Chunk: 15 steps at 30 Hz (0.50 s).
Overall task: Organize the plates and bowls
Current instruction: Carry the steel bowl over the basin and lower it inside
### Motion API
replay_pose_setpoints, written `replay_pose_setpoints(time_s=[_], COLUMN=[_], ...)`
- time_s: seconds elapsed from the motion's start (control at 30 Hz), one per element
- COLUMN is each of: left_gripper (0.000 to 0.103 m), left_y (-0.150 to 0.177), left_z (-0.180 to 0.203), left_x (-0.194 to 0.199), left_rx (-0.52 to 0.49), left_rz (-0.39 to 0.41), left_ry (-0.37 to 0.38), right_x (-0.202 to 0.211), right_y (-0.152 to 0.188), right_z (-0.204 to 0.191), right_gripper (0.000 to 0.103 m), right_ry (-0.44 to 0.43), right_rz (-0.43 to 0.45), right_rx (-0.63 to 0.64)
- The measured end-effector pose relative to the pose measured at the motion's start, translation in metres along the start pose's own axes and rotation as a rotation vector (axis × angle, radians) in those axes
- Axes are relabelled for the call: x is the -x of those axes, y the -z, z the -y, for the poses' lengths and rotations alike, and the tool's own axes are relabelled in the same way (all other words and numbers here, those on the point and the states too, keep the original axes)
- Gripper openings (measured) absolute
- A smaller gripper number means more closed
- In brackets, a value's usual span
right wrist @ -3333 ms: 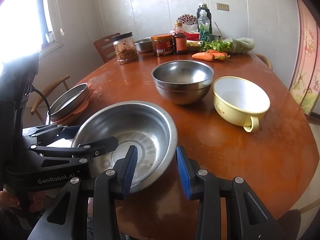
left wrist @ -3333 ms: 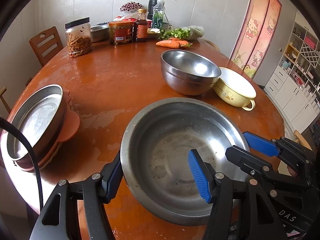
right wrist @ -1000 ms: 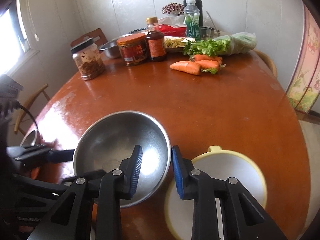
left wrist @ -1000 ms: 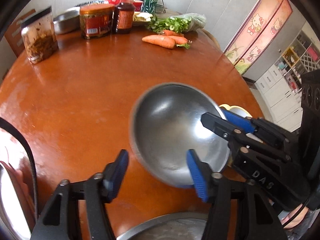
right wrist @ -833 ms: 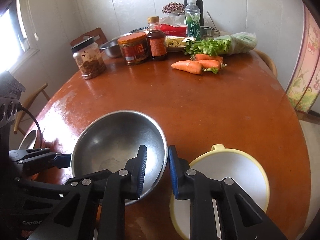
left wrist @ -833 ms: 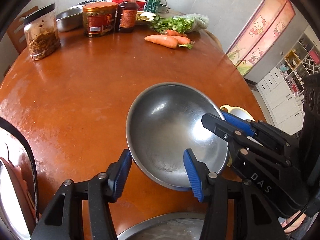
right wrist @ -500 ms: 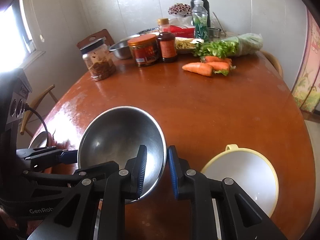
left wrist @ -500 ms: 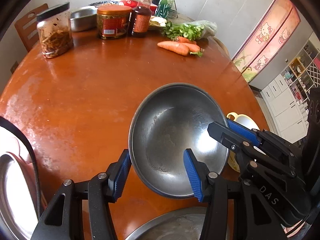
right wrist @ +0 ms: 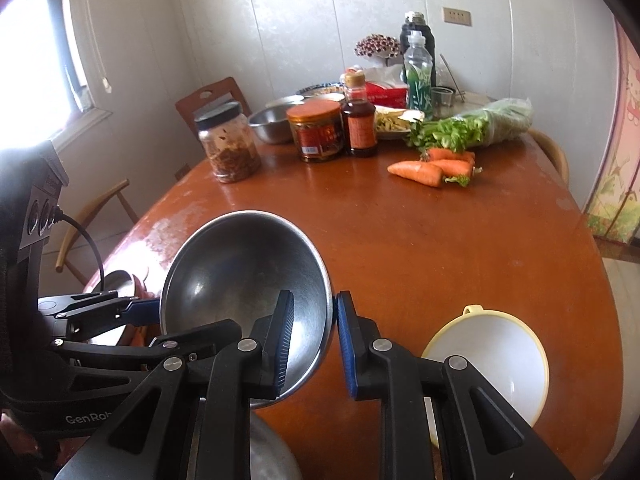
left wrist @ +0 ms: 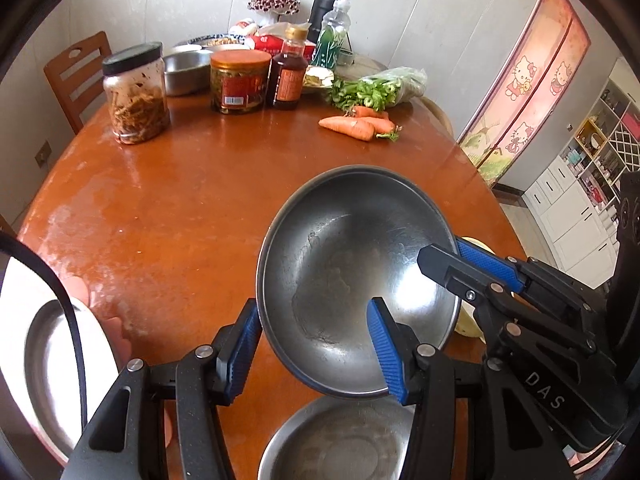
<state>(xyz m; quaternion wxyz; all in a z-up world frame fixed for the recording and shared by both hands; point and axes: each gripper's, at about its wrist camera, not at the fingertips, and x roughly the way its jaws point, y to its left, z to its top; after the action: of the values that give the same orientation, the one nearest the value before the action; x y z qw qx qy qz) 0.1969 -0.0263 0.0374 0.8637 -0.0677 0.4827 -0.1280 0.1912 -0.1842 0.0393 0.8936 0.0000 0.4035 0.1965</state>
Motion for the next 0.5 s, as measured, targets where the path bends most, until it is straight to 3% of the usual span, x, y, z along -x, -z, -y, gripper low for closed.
replay_pose_setpoints(time_s=[0.5], left_gripper=[0.053], left_y=[0.045], left_z=[0.011], left_x=[0.052], left_rx=[-0.025], left_rz=[0.075], left_ry=[-0.022], right_x=[0.053], right_y=[0.028], right_z=[-0.033], right_gripper=[0.024], right_ry=[-0.013], right_rz=[0.079], right_rx=[0.035])
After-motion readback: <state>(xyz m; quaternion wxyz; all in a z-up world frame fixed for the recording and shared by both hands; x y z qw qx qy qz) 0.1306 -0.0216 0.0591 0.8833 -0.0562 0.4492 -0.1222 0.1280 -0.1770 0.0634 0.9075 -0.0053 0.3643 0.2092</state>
